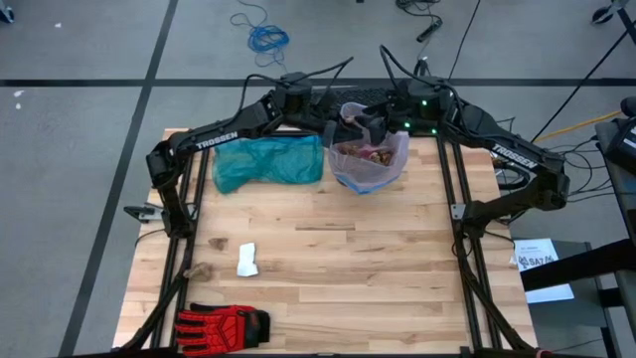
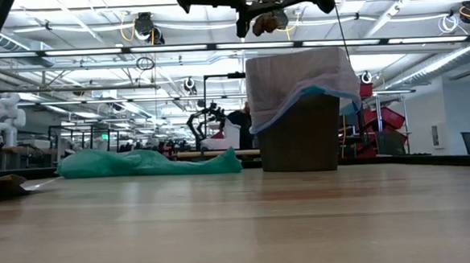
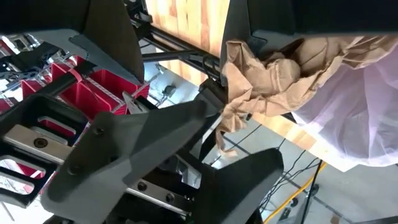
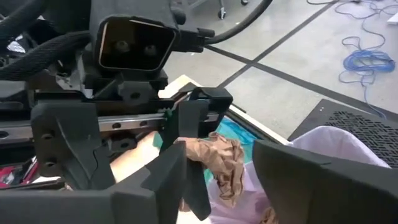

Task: Place trash/remove bag and relplace
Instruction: Put the brown paper into the black trash bin, then put the white paper into the black trash bin

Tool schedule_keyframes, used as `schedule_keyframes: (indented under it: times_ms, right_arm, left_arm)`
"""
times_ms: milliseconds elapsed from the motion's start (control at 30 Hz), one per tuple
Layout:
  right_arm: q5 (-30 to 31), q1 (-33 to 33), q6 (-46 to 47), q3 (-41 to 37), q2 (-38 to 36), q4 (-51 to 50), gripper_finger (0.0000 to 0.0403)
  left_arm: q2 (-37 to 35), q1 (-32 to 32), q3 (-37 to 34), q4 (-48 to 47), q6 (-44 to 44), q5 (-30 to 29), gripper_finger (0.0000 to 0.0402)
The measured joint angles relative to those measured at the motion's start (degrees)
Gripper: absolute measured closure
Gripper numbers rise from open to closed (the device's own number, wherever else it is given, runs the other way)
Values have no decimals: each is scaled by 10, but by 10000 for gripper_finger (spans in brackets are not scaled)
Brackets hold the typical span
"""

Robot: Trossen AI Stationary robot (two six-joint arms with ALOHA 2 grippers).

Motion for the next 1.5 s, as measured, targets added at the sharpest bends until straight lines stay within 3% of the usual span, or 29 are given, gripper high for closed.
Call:
schedule_keyframes:
  times_ms: [100,267,467,667,867,1133,1367,1500]
  right_arm:
    - [0,0,-3,0,0,-3,269]
    - [-3,0,-12,0,1,-12,380]
    - [1,0,-20,0,1,-9,401]
    - [66,0,-22,0,-8,-9,402]
    - [65,0,-35,0,-24,-25,403]
    - [66,-3,-35,0,-5,-148,397]
    - [70,-4,-36,0,0,-146,309]
    - [77,-4,-37,0,5,-139,249]
  left_arm:
    - [0,0,0,0,0,0,196]
    - [0,0,0,0,0,0,196]
    - [0,0,0,0,0,0,196]
    - [0,1,0,0,0,26,196]
    - [0,16,0,0,-1,28,196]
    - [-16,57,0,-3,-18,71,196]
    - [-64,89,0,-16,-15,99,213]
    - [-109,102,1,-82,72,12,274]
